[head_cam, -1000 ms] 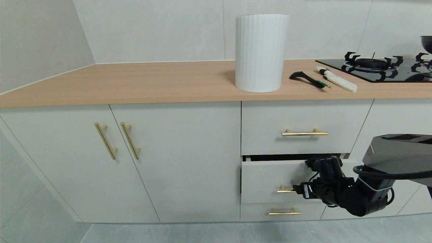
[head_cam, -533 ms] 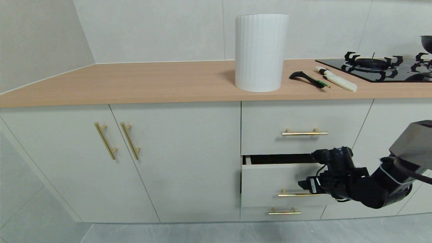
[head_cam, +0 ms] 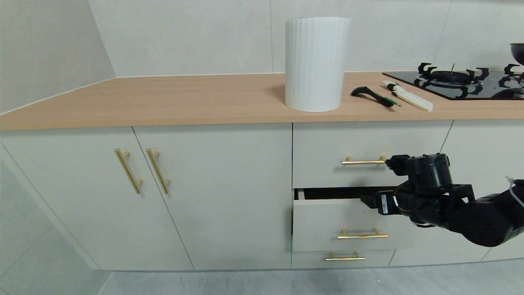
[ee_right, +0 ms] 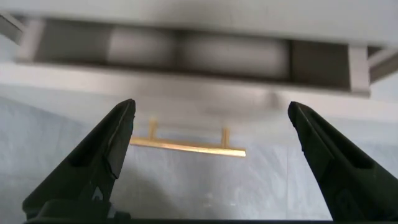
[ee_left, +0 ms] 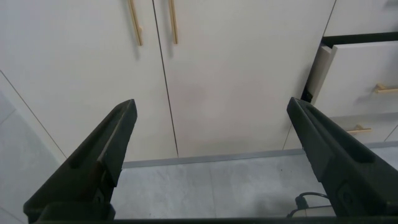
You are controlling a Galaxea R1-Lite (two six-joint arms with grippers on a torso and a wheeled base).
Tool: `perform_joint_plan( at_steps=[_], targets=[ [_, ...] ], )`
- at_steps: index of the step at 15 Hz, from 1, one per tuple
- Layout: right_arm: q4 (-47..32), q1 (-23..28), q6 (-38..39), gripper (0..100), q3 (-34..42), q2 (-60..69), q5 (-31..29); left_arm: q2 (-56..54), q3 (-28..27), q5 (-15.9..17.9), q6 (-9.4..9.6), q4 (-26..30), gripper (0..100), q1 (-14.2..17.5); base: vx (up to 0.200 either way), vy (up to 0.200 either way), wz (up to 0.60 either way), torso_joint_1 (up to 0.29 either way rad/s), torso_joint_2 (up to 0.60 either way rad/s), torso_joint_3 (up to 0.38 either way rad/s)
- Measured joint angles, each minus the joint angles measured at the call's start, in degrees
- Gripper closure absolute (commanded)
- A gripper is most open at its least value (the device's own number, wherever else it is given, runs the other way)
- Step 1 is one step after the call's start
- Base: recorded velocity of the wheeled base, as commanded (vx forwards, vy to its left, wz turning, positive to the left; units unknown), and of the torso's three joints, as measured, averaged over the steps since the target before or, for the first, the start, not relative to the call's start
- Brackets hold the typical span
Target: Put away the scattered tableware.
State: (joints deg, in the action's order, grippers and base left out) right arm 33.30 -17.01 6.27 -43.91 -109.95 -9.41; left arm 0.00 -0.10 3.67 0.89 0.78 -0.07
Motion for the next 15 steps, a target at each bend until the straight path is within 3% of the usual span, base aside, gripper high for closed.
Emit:
perform_joint_plan(
  at_steps=[8, 11, 15],
  targets=[
    [2.5, -0.1, 0.3, 0, -4.4, -5.7, -0.4, 0.0, 0.0, 0.0, 0.00, 0.0, 0, 0.0, 0.000, 0.000, 0.00, 0.000, 0.00, 0.000],
    [9.5, -0.1, 0.8, 0, -4.6, -8.7, -0.5, 0.0, 0.0, 0.0, 0.00, 0.0, 0, 0.0, 0.000, 0.000, 0.00, 0.000, 0.00, 0.000],
    [12.4, 0.0, 1.1, 0, -5.0, -11.8, -0.5, 0.0, 0.0, 0.0, 0.00, 0.0, 0, 0.0, 0.000, 0.000, 0.00, 0.000, 0.00, 0.000]
  ],
)
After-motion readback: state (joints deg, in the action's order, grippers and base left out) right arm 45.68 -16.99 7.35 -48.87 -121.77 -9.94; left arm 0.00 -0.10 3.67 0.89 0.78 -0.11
